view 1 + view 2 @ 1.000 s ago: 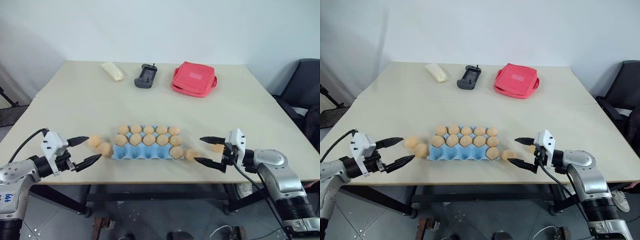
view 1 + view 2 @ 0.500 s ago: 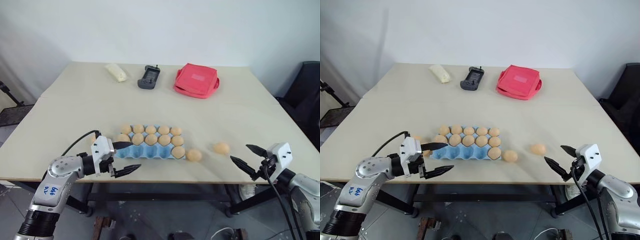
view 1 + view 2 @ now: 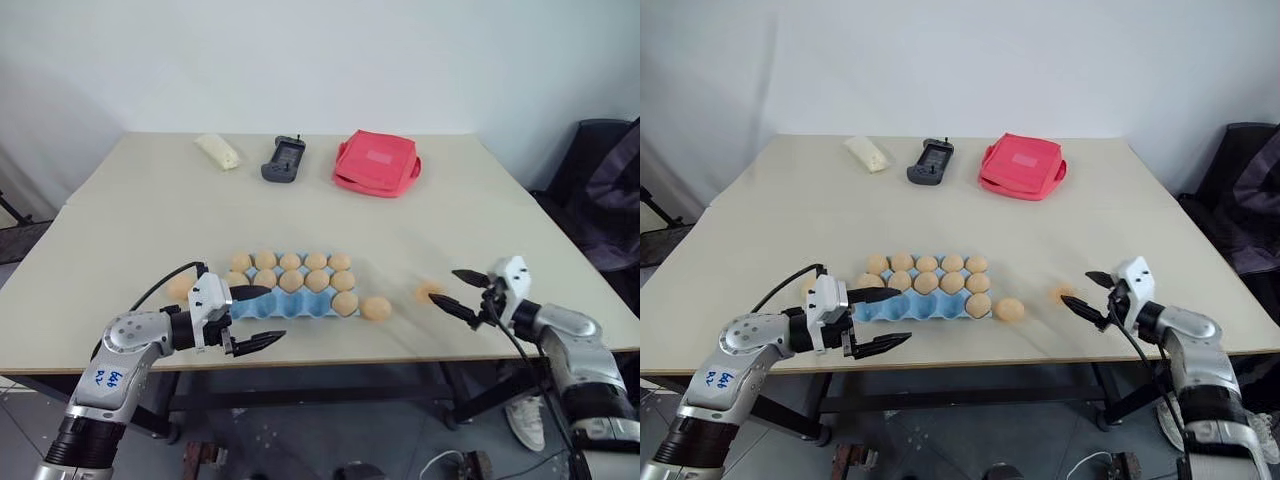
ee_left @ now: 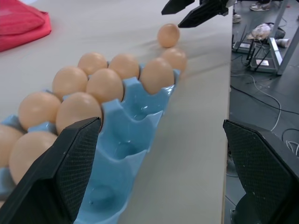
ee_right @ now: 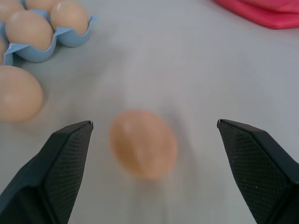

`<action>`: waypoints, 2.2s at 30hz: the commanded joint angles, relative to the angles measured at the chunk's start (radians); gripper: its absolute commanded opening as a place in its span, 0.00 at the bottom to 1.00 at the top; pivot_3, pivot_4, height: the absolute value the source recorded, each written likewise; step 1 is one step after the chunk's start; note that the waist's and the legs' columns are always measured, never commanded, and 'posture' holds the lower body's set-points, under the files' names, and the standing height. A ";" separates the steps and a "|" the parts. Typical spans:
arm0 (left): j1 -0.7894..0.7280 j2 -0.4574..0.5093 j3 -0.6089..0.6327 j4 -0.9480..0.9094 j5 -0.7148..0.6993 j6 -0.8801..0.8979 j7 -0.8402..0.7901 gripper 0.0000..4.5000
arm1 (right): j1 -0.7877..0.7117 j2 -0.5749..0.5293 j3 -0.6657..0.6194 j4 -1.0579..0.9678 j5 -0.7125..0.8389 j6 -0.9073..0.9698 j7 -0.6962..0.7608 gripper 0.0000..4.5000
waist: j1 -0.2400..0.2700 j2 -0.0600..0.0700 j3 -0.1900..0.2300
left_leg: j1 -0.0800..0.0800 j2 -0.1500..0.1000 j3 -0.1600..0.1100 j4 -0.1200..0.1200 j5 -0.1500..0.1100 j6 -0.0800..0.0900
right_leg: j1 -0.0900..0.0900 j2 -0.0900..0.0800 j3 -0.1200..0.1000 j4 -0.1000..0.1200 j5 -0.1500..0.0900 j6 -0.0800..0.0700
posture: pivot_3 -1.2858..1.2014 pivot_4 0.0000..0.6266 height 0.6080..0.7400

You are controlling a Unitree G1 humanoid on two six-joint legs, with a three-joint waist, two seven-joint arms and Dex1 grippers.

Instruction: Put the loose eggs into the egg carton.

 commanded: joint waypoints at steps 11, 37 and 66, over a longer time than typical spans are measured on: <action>0.105 0.017 0.109 -0.080 -0.015 -0.010 0.061 1.00 | -0.050 0.043 0.022 -0.015 0.011 -0.069 0.112 0.43 | 0.001 0.001 0.000 | -0.001 0.001 -0.004 -0.001 -0.002 -0.004 | 0.000 0.002 -0.004 0.001 0.000 0.004 | 0.52 0.24 1.00; 0.248 0.011 0.249 -0.125 -0.035 0.017 0.157 1.00 | -0.019 0.340 0.297 -0.599 -0.009 0.308 -0.130 0.99 | 0.006 0.001 0.000 | -0.003 0.002 -0.007 -0.016 -0.001 -0.011 | -0.005 -0.003 -0.019 -0.001 -0.006 -0.007 | 0.52 0.24 1.00; -0.008 -0.049 -0.013 -0.005 0.022 -0.015 0.045 1.00 | 0.261 -0.078 -0.065 -0.389 0.123 0.050 0.149 0.99 | 0.030 0.001 0.000 | -0.001 0.003 -0.009 -0.004 -0.001 -0.009 | 0.000 0.000 -0.018 0.002 -0.004 -0.003 | 0.52 0.24 1.00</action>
